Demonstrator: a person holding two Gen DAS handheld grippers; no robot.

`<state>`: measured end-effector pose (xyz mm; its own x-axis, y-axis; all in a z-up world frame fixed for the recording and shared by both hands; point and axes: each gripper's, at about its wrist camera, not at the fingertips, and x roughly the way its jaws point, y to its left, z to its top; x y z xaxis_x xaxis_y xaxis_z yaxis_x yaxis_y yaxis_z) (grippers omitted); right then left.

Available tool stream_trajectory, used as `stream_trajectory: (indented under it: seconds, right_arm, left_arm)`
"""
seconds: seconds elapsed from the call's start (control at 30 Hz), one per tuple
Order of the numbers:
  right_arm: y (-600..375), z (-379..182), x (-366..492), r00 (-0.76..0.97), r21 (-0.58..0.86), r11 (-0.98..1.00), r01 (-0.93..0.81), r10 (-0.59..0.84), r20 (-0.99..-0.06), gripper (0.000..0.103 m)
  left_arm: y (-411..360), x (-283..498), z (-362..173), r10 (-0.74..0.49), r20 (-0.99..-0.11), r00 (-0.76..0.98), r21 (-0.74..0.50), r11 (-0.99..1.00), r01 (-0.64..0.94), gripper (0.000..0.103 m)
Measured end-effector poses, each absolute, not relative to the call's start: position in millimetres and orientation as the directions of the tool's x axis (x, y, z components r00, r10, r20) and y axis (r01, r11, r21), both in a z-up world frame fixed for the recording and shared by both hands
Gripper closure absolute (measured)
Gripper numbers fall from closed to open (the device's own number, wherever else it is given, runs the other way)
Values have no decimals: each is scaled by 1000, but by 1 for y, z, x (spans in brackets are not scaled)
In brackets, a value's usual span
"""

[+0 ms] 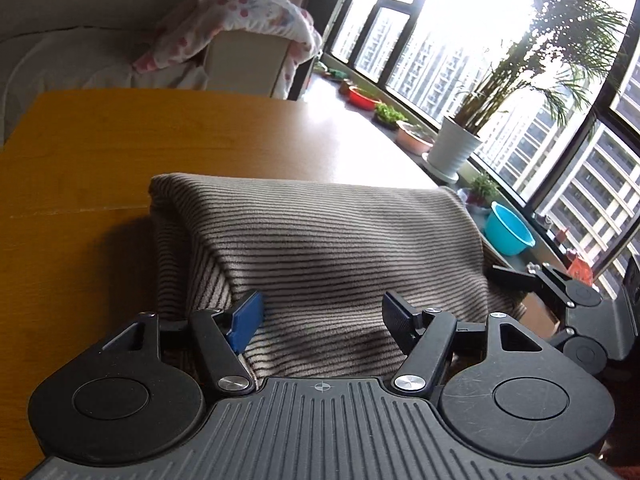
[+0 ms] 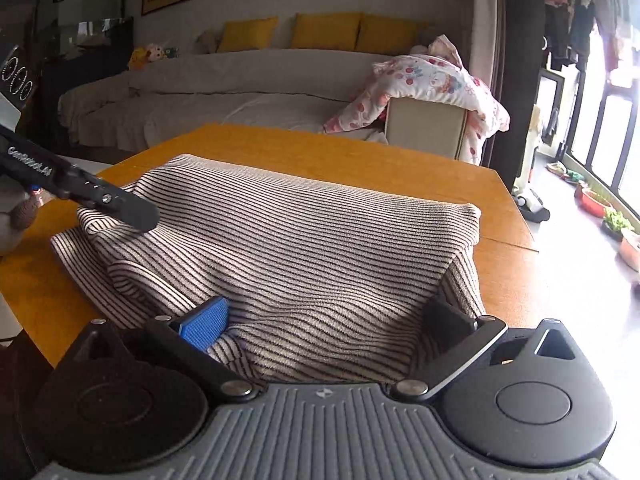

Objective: Fold clothes

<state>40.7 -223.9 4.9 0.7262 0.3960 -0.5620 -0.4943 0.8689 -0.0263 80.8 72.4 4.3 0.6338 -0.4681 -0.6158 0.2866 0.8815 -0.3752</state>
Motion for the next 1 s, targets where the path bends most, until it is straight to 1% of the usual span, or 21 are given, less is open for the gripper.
stream_trajectory:
  seconds: [0.1,0.23,0.3,0.33,0.37,0.4,0.47,0.53,0.57,0.6,0.67,0.73,0.83,0.9,1.0]
  right_arm:
    - [-205,5,26,640,14,796,-605,497,-586,0]
    - [-186,7,8,619,-103,714,-693,516,-592,0]
    - [-196,21,13,645,-114,727,-677,511,-568,0]
    - [-203,29,17,657,-105,738,-666,515,-550,0]
    - [-215,42,23,677,-88,756,-649,521,-520,0]
    - [-225,52,31,702,-85,777,-624,510,-498,0]
    - [-241,66,52,759,-98,825,-557,458,-463,0]
    - [-249,67,76,819,-151,876,-459,351,-453,0]
    - [-250,63,91,847,-191,895,-403,285,-450,0]
    - [-250,53,102,858,-232,899,-372,237,-457,0]
    - [-249,33,122,871,-313,895,-318,146,-469,0]
    - [-248,13,135,870,-372,885,-279,70,-487,0]
    - [-247,3,126,882,-354,904,-240,51,-469,0]
    - [-244,3,115,887,-368,903,-222,30,-461,0]
    - [-240,4,98,887,-351,919,-179,-3,-462,0]
  left_arm:
    - [84,114,2,-470,-600,647,-424,873,241,30]
    - [99,140,3,-488,-589,644,-508,844,174,29]
    - [102,139,8,-496,-591,637,-541,829,142,25]
    - [102,134,10,-499,-592,633,-551,824,133,21]
    - [100,126,14,-505,-591,629,-560,818,130,18]
    - [97,118,17,-523,-584,621,-576,806,137,17]
    - [86,103,19,-623,-530,575,-648,735,199,14]
    - [70,93,18,-705,-485,518,-696,670,260,9]
    - [60,91,14,-733,-482,480,-709,648,277,8]
    - [50,91,7,-742,-500,446,-710,646,279,8]
    - [40,96,-4,-718,-550,427,-683,681,265,9]
    - [42,105,-10,-714,-552,431,-687,682,251,11]
    - [50,120,-12,-706,-552,444,-707,678,200,15]
    - [51,132,-13,-696,-556,454,-696,688,203,15]
    - [47,151,-13,-678,-566,468,-671,709,216,15]
